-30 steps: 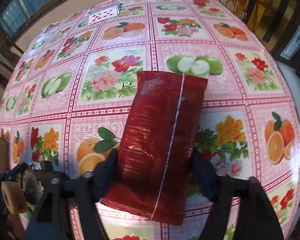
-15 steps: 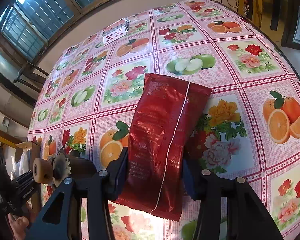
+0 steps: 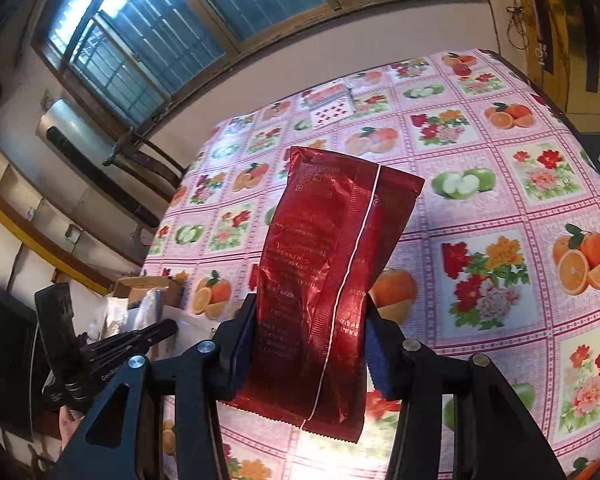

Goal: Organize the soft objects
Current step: 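Lift and carry the white sachet and red packet with both tools to the box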

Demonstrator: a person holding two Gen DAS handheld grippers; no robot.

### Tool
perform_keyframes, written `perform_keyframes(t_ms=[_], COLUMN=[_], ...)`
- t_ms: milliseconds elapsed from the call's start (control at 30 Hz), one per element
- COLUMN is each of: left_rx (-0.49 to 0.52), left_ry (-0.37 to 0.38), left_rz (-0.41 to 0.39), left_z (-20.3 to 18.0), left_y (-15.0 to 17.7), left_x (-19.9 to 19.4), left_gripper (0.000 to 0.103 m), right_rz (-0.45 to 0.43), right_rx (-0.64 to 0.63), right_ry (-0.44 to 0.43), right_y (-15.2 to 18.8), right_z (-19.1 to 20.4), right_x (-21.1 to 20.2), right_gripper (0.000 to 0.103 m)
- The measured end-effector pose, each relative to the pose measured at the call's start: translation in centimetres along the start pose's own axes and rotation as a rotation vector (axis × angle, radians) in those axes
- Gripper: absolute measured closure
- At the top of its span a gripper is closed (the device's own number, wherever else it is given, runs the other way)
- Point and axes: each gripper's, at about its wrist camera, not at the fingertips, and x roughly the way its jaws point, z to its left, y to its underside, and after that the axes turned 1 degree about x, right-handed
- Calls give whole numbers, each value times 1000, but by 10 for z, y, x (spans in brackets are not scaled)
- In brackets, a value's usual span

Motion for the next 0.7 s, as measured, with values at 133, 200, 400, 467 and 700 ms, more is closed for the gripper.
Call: perform_keyframes(t_ms=[133,200,400,467,700], left_rx=[-4,-11,-61,-82,-104], left_ry=[-36,-71,-157,-180,-279], left_rz=[-29,-41,-63,-69,-74], left_z=[19,32,81,97,136], left_y=[7,11,29,37,63], left_x=[-31,-45,-77,-85,-102], left_gripper=[103,103,103,103,103], right_rz=[24,39,105,133,230], right_rx=[-79,-116,-190,-222,-304], right_ry=[-64,-90,-168,-192,-255], right_y=[6,10,30,39,74], right_z=[53,79,150,175,250], right_x=[9,18,54,68,115], right_gripper=[54,54,54,54,54])
